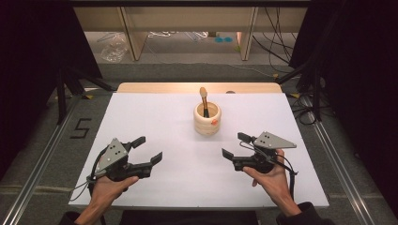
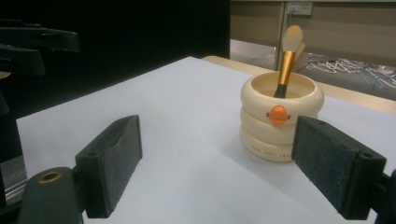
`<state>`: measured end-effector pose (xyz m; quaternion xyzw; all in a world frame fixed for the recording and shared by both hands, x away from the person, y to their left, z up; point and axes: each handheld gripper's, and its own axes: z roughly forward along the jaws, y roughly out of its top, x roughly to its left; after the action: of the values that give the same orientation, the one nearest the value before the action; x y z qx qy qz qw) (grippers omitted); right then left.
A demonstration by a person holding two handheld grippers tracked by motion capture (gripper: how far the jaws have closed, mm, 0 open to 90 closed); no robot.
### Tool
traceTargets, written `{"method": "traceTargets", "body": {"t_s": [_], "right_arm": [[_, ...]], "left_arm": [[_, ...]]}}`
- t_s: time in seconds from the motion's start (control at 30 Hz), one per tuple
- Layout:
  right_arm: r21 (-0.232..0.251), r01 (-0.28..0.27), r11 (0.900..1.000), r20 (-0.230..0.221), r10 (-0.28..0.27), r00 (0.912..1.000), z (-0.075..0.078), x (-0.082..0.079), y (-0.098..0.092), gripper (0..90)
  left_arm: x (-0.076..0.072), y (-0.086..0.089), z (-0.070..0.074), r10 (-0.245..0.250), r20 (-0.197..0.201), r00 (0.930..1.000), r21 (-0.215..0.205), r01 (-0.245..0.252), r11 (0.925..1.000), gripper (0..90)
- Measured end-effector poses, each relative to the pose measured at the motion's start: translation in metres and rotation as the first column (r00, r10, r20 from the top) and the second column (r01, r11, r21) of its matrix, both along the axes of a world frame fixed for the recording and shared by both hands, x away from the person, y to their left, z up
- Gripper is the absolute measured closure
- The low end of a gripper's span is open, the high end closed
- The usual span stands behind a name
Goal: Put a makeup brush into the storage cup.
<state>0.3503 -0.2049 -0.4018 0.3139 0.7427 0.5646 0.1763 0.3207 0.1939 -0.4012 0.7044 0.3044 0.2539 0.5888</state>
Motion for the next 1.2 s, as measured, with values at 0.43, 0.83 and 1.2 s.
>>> {"method": "traceTargets", "body": {"t_s": [0.43,0.83,1.2], "right_arm": [[0.014,0.001,1.0,0.001,-0.001,1.0,-0.004,-0.017,-0.003,17.4],[0.009,0.013,1.0,-0.002,-0.013,0.9999,-0.009,-0.03,-0.008,16.9],[0.018,0.017,1.0,0.001,-0.017,0.9999,-0.012,-0.031,-0.01,16.6]], "left_arm": [[0.0,0.0,0.0,0.001,0.0,1.0,-0.004,-0.001,1.0,20.2],[0.001,0.0,-0.002,-0.003,-0.005,1.0,-0.014,0.003,0.9999,20.2],[0.0,0.0,-0.003,-0.005,-0.01,0.9999,-0.015,0.005,0.9999,19.6]]}}
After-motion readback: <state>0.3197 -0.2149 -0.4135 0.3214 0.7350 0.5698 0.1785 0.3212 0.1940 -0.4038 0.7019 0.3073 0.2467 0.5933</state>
